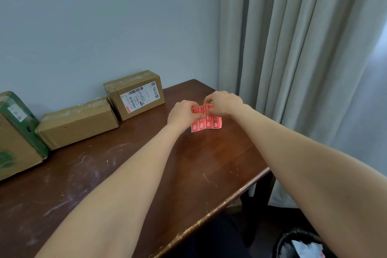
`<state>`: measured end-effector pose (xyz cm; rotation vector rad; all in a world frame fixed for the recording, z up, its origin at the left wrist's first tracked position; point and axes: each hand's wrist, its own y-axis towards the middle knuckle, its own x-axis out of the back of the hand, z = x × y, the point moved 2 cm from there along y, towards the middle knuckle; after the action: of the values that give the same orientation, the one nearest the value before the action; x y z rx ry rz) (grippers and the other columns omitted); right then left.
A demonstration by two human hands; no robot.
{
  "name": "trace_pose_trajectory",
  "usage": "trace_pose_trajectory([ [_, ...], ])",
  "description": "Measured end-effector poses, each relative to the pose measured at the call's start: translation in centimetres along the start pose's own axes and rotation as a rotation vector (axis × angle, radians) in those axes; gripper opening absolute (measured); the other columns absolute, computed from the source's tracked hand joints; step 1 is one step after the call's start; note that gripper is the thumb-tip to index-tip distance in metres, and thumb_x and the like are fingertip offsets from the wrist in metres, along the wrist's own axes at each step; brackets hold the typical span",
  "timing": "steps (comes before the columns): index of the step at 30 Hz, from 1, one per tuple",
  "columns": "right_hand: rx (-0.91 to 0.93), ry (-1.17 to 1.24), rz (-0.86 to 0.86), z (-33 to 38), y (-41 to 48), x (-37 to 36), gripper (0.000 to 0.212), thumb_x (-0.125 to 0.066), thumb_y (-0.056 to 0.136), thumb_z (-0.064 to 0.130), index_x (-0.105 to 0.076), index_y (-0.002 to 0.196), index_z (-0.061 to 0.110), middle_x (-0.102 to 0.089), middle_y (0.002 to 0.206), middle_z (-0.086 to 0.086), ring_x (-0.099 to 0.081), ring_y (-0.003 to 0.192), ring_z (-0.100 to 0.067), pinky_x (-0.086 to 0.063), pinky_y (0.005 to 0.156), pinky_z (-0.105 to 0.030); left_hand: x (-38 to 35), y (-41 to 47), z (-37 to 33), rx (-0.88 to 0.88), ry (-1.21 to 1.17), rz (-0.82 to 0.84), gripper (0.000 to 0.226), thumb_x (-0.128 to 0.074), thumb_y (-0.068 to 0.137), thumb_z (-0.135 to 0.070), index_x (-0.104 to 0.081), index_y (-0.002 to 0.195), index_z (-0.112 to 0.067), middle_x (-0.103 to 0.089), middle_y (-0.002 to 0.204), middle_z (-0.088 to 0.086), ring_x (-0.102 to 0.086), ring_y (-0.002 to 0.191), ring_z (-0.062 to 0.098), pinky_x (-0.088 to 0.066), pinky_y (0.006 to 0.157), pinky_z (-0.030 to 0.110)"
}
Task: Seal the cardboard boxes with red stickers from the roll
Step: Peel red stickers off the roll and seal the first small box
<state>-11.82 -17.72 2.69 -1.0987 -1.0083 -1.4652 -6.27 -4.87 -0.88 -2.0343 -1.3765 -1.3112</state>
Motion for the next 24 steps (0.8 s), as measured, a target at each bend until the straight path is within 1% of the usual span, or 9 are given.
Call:
trace_pose_trajectory([
  [5,0.011,-0.041,0.023,-0.05,-0.17,0.01,0.043,-0.067,0.086,0.039,-0.055,0.126,0.032,-0.061,0.121,0.002,-0.061,0.106,-0.018,-0.053,0.079,-0.033,-0.01,0.06,-0.01,0.047,-0.015,0.006,0.035,-0.07,0.084,-0.036,-0.067,0.114,-0.017,-0.069,0.111,0.005,-0.066,0.097,0.018,-0.056,0.084,0.037],
  [7,0.003,-0.057,0.003,-0.07,-0.27,0.05,0.04,-0.066,0.087,0.038,-0.057,0.125,0.031,-0.062,0.118,0.002,-0.062,0.103,-0.018,-0.049,0.071,-0.03,0.0,0.07,-0.04,0.07,-0.03,0.008,0.036,-0.07,0.084,-0.036,-0.067,0.115,-0.017,-0.069,0.111,0.006,-0.067,0.097,0.019,-0.056,0.085,0.038],
  [9,-0.001,-0.067,-0.023,0.02,-0.32,-0.01,0.031,-0.063,0.089,0.036,-0.06,0.12,0.031,-0.064,0.113,0.001,-0.063,0.099,-0.018,-0.046,0.066,-0.029,-0.01,0.09,-0.13,0.098,-0.045,0.014,0.036,-0.07,0.085,-0.035,-0.066,0.115,-0.015,-0.069,0.111,0.007,-0.067,0.097,0.02,-0.055,0.086,0.038],
  [11,0.005,-0.071,-0.039,0.19,-0.29,-0.12,0.025,-0.061,0.091,0.035,-0.062,0.116,0.031,-0.065,0.111,0.0,-0.063,0.097,-0.019,-0.046,0.066,-0.029,-0.07,0.22,-0.16,0.121,-0.061,0.02,0.036,-0.07,0.085,-0.035,-0.066,0.115,-0.014,-0.069,0.111,0.007,-0.066,0.097,0.02,-0.054,0.085,0.035],
  [13,0.004,-0.065,-0.046,0.26,-0.28,-0.18,0.025,-0.059,0.091,0.034,-0.063,0.116,0.031,-0.066,0.11,0.0,-0.064,0.097,-0.02,-0.046,0.066,-0.03,-0.22,0.36,-0.11,0.153,-0.092,0.024,0.038,-0.07,0.085,-0.033,-0.066,0.116,-0.012,-0.069,0.112,0.008,-0.066,0.098,0.02,-0.053,0.083,0.032],
  [15,0.005,-0.061,-0.053,0.27,-0.3,-0.19,0.025,-0.059,0.091,0.033,-0.064,0.115,0.031,-0.066,0.111,0.0,-0.063,0.098,-0.021,-0.044,0.066,-0.03,-0.42,0.5,0.04,0.185,-0.121,0.025,0.039,-0.071,0.084,-0.033,-0.065,0.117,-0.012,-0.068,0.113,0.008,-0.066,0.098,0.02,-0.053,0.083,0.032],
  [21,0.01,-0.048,-0.056,0.14,-0.29,-0.25,0.032,-0.059,0.092,0.032,-0.061,0.123,0.028,-0.065,0.118,-0.001,-0.064,0.102,-0.021,-0.047,0.067,-0.029,-0.7,0.65,0.3,0.245,-0.199,0.035,0.041,-0.072,0.084,-0.03,-0.063,0.12,-0.011,-0.066,0.117,0.009,-0.065,0.103,0.021,-0.051,0.083,0.03],
  [24,0.009,-0.036,-0.043,0.09,-0.22,-0.21,0.028,-0.06,0.091,0.033,-0.062,0.119,0.029,-0.065,0.114,0.0,-0.064,0.099,-0.02,-0.045,0.066,-0.029,-0.64,0.41,0.5,0.284,-0.293,0.035,0.051,-0.077,0.078,-0.029,-0.059,0.123,-0.012,-0.065,0.117,0.006,-0.064,0.105,0.02,-0.052,0.089,0.033],
])
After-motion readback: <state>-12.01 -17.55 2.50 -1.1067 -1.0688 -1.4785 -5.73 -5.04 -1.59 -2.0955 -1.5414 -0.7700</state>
